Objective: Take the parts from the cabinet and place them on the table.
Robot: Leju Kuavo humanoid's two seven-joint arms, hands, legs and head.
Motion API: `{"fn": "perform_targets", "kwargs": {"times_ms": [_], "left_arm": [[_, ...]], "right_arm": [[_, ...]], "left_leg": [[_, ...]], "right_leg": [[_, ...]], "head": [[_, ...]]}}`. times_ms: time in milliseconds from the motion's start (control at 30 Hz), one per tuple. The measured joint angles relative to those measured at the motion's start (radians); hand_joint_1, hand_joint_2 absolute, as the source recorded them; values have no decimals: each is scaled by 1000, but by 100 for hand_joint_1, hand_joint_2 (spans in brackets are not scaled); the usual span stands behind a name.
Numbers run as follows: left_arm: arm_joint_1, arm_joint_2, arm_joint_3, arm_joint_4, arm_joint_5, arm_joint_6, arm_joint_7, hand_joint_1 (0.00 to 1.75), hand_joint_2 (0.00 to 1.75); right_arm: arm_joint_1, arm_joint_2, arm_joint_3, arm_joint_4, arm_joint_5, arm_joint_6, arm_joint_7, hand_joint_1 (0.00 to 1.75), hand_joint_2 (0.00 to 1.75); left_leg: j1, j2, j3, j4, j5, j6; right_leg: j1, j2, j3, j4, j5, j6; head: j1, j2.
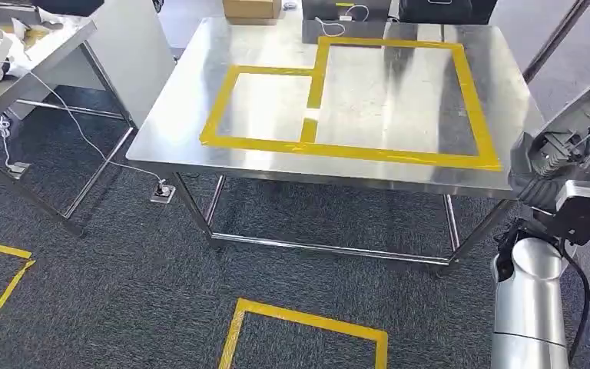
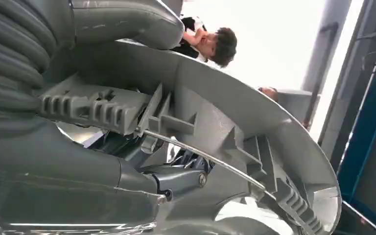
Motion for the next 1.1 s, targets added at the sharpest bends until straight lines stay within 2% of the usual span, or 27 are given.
{"fn": "perform_targets", "kwargs": {"times_ms": [33, 67, 133, 167, 200, 300, 333, 367, 400, 467, 500, 533, 567, 600, 633, 667, 700, 733, 800, 833, 867, 900, 933, 1000, 1033, 1067, 1100], "left_arm": [[1, 0, 1, 0, 0, 0, 0, 0, 175], [1, 0, 1, 0, 0, 0, 0, 0, 175], [1, 0, 1, 0, 0, 2, 2, 0, 175], [1, 0, 1, 0, 0, 2, 2, 0, 175], [0, 1, 2, 0, 1, 3, 2, 0, 175], [1, -1, 2, 0, 1, 3, 2, 0, 175], [0, -2, 2, 0, 1, 2, 2, 0, 175], [1, -4, 2, -1, 1, 2, 2, 0, 175], [0, -4, 2, -1, 1, 2, 2, 0, 175], [1, -6, 2, -1, 1, 2, 2, 0, 175], [1, -6, 2, -1, 1, 2, 2, 0, 175], [2, -6, 2, -1, 0, 2, 2, 0, 175], [2, -6, 2, -1, 0, 2, 2, 0, 175], [2, -6, 2, -1, -1, 2, 2, 0, 175], [2, -7, 2, -1, -2, 2, 2, 0, 175], [2, -7, 2, -1, -2, 2, 2, 0, 175], [2, -6, 2, -1, -2, 2, 2, 0, 175], [2, -5, 2, -1, -2, 2, 2, 0, 175], [2, -6, 2, -1, -2, 2, 2, 0, 175], [1, -4, 2, -1, -3, 2, 2, 0, 175], [1, -4, 2, -2, -4, 2, 2, 0, 175], [1, -4, 2, -3, -7, 2, 2, 0, 175], [0, -3, 2, -3, -8, 2, 1, 0, 175], [1, -3, 2, -3, -11, 2, 1, 0, 175], [1, -3, 2, -3, -11, 1, 1, 0, 175], [2, -2, 3, -3, -11, 1, 1, 0, 175], [2, -2, 3, -3, -13, 1, 1, 0, 175]], "right_arm": [[0, 0, -1, 8, 0, 0, 0, 175, 175], [0, 0, -1, 13, 0, 0, 0, 175, 175], [0, 0, -3, 23, 0, 0, 0, 175, 175], [0, 0, -4, 26, 0, 0, 0, 175, 175], [-3, 0, -6, 30, 0, 0, -1, 175, 175], [-4, -2, -7, 40, 2, 0, -2, 175, 175], [-3, -3, -7, 42, 2, 0, -2, 175, 175], [0, -5, -7, 43, 2, 0, -1, 175, 175], [-1, -6, -7, 43, 2, 0, -1, 175, 175], [1, -10, -10, 47, 2, -2, -2, 175, 175], [4, -11, -10, 49, 2, -3, -2, 175, 175], [8, -11, -10, 51, 2, -3, -2, 175, 175], [12, -12, -10, 52, 2, -3, -2, 175, 175], [15, -12, -10, 52, 2, -3, -2, 175, 175], [15, -12, -11, 52, 2, -3, -1, 175, 175], [16, -13, -11, 53, 2, -3, -1, 175, 175], [16, -14, -11, 55, 2, -3, -1, 175, 175], [19, -14, -11, 54, 2, -4, -2, 175, 175], [25, -14, -13, 54, 1, -4, -1, 175, 175], [26, -14, -14, 53, 1, -4, -1, 175, 175], [27, -14, -14, 53, 1, -4, 0, 175, 175], [27, -14, -15, 53, 1, -5, 0, 175, 175], [27, -14, -17, 53, 1, -6, 0, 175, 175], [31, -14, -19, 53, 1, -9, 0, 175, 175], [37, -14, -20, 53, 1, -10, 0, 175, 175], [42, -14, -21, 53, 1, -10, 0, 175, 175], [47, -14, -22, 53, 1, -10, 0, 175, 175]], "left_leg": [[0, 0, -21, 11, 16, 1], [0, 0, -15, -28, 58, 3], [-1, 0, 48, -196, 166, 11], [-2, 0, 85, -291, 209, 19], [-9, -1, 99, -301, 186, 25], [-11, -1, 101, -305, 179, 36], [-7, -1, 112, -317, 180, 41], [-1, -1, 127, -329, 182, 48], [0, -1, 134, -332, 178, 56], [-1, -2, 143, -332, 169, 62], [-2, -3, 147, -331, 163, 63], [-3, -3, 154, -331, 158, 63], [-2, -5, 163, -331, 150, 62], [-2, -6, 174, -331, 143, 60], [-1, -7, 185, -330, 134, 56], [-2, -8, 192, -328, 125, 51], [-9, -9, 192, -324, 118, 43], [-10, -10, 188, -321, 114, 39], [-8, -7, 191, -329, 113, 35], [-9, -6, 194, -329, 108, 31], [-9, -5, 190, -323, 100, 25], [-8, -2, 175, -288, 86, 17], [-4, -1, 132, -211, 55, 11], [-1, 0, 29, -44, 2, 5], [-1, 0, -6, 1, 5, 5], [-2, 0, -13, -10, 32, 7], [-2, 0, 4, -67, 79, 10]], "right_leg": [[0, 1, 5, 0, -5, 0], [0, 2, 14, 0, -11, 1], [1, 4, 35, -1, -24, 6], [0, 3, 42, -1, -31, 10], [6, 4, 42, -2, -36, 16], [3, 5, 44, -13, -39, 30], [5, 5, 54, -20, -43, 39], [4, 2, 52, -3, -51, 40], [5, 2, 30, 45, -72, 41], [6, 2, -61, 201, -129, 45], [6, 2, -107, 269, -144, 47], [6, 2, -136, 297, -135, 47], [6, 2, -138, 272, -100, 46], [5, 2, -116, 201, -46, 45], [4, 1, -80, 107, 13, 45], [2, -2, -48, 20, 56, 45], [7, -3, -37, 10, 32, 45], [8, 1, -31, 2, 32, 35], [11, 4, -35, 2, 27, 25], [5, 5, -31, -2, 26, 20], [2, 4, -24, -4, 24, 15], [0, 3, -18, -4, 19, 7], [0, 2, -15, -4, 15, 2], [2, 2, -10, -4, 9, 1], [2, 2, -6, -4, 5, 1], [3, 2, 2, -4, -1, 2], [3, 3, 11, -4, -7, 2]], "head": [[0, 0], [0, 0], [0, 0], [0, 0], [3, 0], [1, 0], [1, 0], [6, 0], [8, 0], [11, 0], [11, 0], [11, 0], [10, 0], [12, 0], [11, 0], [12, 0], [12, 0], [9, 0], [8, 0], [7, 0], [9, 0], [-1, 0], [1, 0], [0, 0], [0, 0], [0, 0], [0, 0]]}}
